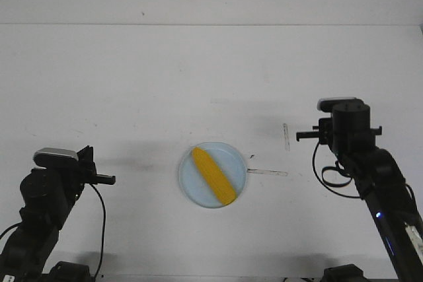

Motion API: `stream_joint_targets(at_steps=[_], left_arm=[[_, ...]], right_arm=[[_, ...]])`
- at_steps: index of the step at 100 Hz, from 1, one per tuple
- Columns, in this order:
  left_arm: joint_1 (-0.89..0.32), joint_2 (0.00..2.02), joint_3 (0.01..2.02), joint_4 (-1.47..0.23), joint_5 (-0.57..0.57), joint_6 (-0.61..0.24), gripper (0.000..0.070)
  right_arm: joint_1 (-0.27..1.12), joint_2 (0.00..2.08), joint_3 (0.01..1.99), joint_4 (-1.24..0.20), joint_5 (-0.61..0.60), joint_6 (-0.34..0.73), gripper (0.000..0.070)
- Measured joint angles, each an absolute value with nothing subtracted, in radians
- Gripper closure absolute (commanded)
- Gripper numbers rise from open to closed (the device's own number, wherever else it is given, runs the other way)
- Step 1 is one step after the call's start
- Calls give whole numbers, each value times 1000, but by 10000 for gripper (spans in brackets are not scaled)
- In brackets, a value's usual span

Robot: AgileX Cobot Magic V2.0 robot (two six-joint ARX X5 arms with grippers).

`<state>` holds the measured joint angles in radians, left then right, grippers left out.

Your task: Place corn on plate with both arms

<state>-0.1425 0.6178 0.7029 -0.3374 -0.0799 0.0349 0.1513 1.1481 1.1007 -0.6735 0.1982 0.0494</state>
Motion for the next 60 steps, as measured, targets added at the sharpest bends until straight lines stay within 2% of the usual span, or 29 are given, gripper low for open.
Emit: stream_joint_targets(at_steps=[18,32,45,60], left_arm=[[-142,593,703,-373,-80,35,700],[-142,590,703,-393,-80,35,700],[-142,590,703,-405,-80,35,700],[-142,590,703,-405,-80,35,700]], right_arm=[[130,908,796,-550,99,30,699],[130,692,629,-538,78,29,699],[130,494,572,-590,78,19,699],[130,271,572,-576,77,7,699]])
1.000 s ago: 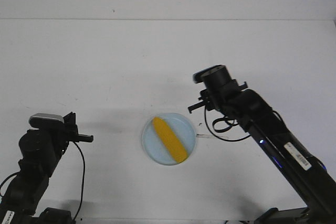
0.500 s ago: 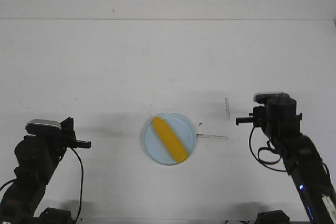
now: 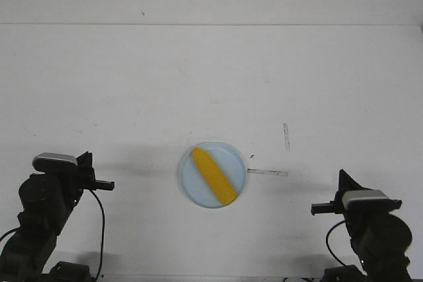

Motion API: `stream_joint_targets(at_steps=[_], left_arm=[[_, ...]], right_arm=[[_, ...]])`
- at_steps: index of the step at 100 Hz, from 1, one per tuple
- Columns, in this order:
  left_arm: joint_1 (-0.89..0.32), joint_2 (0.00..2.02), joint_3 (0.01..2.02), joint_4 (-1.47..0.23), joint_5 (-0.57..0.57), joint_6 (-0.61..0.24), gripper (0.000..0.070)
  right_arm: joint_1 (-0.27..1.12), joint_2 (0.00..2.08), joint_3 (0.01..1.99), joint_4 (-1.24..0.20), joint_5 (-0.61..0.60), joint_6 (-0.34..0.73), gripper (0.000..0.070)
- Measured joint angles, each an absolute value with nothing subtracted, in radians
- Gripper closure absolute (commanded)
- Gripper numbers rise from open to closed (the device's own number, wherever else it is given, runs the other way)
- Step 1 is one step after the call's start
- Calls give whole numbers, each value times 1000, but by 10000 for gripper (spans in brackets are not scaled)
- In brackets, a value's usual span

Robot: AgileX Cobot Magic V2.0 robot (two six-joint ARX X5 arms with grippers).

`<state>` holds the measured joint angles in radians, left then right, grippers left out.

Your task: Place corn on plate with both arms

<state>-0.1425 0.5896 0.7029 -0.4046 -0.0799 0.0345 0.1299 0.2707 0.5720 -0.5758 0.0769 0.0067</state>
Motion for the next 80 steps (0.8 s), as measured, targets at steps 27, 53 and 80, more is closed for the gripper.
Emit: stream_joint_targets(at_steps=[27,53,80], left_arm=[[-142,590,703,-405,-80,35,700],[-142,573,703,-404,-80,35,700],[-142,515,703,-404,-80,35,700]], right_arm=[[130,68,573,-587,75,4,699],[130,65,573,-587,78,4,699],[130,65,573,-587,78,4,699]])
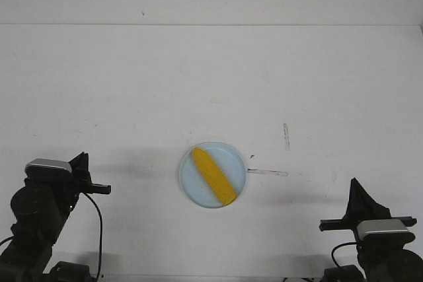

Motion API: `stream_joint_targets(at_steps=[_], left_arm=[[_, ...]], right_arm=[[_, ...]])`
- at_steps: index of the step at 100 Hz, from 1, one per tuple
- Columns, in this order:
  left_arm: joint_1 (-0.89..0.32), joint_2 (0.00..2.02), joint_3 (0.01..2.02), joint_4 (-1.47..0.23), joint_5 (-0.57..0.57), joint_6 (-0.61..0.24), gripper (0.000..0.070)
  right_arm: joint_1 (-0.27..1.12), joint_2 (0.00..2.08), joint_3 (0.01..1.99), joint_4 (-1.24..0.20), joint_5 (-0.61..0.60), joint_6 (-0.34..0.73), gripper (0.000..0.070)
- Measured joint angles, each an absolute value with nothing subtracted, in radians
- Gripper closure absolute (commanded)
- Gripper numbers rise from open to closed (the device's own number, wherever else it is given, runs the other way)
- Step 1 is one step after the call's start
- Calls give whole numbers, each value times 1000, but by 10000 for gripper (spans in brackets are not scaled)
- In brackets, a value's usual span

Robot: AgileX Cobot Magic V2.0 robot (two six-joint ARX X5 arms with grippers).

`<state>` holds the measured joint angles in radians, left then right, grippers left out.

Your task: Place corn on plate with both arms

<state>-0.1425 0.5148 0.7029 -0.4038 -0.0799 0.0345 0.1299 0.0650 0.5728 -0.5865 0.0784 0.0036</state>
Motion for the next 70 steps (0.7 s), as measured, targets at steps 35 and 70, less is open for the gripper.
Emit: stream_joint_targets(at_steps=[35,70], left_arm=[[-135,399,661,-332,-80,35,700],[-43,39,205,-87,-72,34,700]], right_arm=[[130,65,573,-587,78,4,699],[130,65,573,-587,78,4,699]])
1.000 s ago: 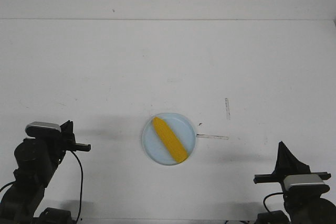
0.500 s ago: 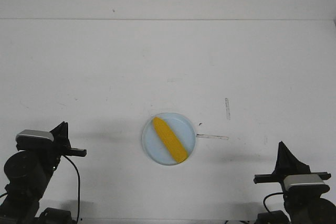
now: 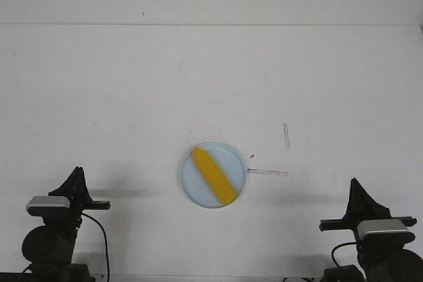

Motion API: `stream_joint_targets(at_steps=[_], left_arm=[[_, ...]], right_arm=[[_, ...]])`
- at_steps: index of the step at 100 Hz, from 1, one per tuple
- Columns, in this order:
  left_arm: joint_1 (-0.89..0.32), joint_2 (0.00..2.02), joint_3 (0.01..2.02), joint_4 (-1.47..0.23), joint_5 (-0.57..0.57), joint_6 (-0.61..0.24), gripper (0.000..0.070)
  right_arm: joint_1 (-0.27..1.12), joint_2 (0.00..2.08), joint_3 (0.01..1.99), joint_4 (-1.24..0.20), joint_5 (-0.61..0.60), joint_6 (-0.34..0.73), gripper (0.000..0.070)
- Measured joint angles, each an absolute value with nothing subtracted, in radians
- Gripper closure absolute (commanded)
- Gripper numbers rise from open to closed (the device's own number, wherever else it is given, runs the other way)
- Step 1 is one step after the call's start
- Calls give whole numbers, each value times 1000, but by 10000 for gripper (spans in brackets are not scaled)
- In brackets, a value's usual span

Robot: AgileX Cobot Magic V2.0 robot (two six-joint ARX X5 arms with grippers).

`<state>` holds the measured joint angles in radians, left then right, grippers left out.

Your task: Place corn on plate with both arms

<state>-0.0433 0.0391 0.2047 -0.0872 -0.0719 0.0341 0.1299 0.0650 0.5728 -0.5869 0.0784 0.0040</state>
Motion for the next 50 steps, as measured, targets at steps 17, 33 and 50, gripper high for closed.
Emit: stream_joint_targets(at_steps=[17,33,50], left_arm=[[-37,6,38,-2,-71,34,700],[-37,6,34,-7,-54,34,700],[-37,5,34,-9,-54,34,700]], right_arm=[[130,65,573,-587,78,4,699],[130,65,573,-587,79,4,699],[130,65,573,-587,78,4,699]])
